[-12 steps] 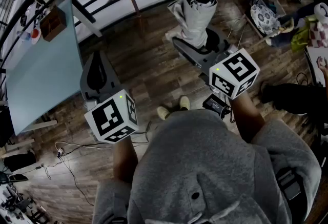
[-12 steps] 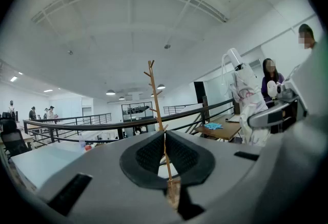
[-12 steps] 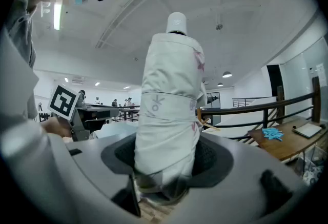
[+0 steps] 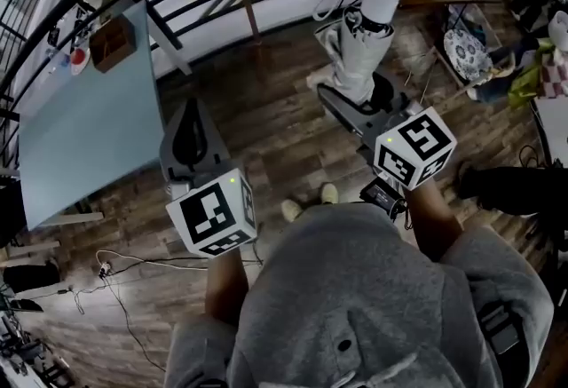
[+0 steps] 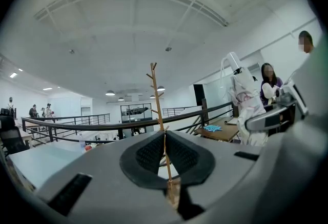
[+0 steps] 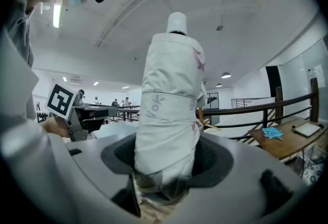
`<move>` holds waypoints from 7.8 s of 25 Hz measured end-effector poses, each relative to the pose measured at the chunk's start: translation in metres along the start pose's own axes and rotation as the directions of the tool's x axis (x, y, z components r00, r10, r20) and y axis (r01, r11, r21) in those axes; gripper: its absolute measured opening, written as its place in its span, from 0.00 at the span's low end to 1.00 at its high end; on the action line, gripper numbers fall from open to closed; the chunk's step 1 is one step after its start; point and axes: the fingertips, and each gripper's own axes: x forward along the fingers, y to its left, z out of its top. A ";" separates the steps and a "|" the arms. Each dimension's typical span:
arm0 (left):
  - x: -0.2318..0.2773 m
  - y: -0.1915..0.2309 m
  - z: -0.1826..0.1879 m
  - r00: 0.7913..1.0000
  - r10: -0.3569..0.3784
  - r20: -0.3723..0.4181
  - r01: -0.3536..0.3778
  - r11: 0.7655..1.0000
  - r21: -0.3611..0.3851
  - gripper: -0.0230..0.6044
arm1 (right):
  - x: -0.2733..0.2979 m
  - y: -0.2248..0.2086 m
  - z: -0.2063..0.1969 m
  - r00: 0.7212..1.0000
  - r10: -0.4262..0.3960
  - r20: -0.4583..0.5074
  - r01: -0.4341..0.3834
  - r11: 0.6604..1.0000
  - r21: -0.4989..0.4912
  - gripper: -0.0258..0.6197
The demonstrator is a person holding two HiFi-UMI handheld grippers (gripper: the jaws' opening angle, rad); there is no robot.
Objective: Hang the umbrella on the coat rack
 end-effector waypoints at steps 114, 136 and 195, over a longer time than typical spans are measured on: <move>0.368 -0.050 0.030 0.996 0.068 -0.062 -0.062 0.994 0.093 0.07 | 0.247 -0.305 0.021 0.999 0.052 0.008 -0.051 0.998 -0.037 0.46; 0.395 -0.049 0.020 0.996 0.063 -0.060 -0.057 0.994 0.095 0.07 | 0.266 -0.312 0.019 0.999 0.036 0.002 -0.036 0.997 -0.070 0.46; 0.661 0.057 -0.001 0.989 -0.076 -0.128 0.077 0.997 0.006 0.07 | 0.513 -0.428 0.003 0.981 -0.103 -0.162 0.096 0.994 -0.050 0.46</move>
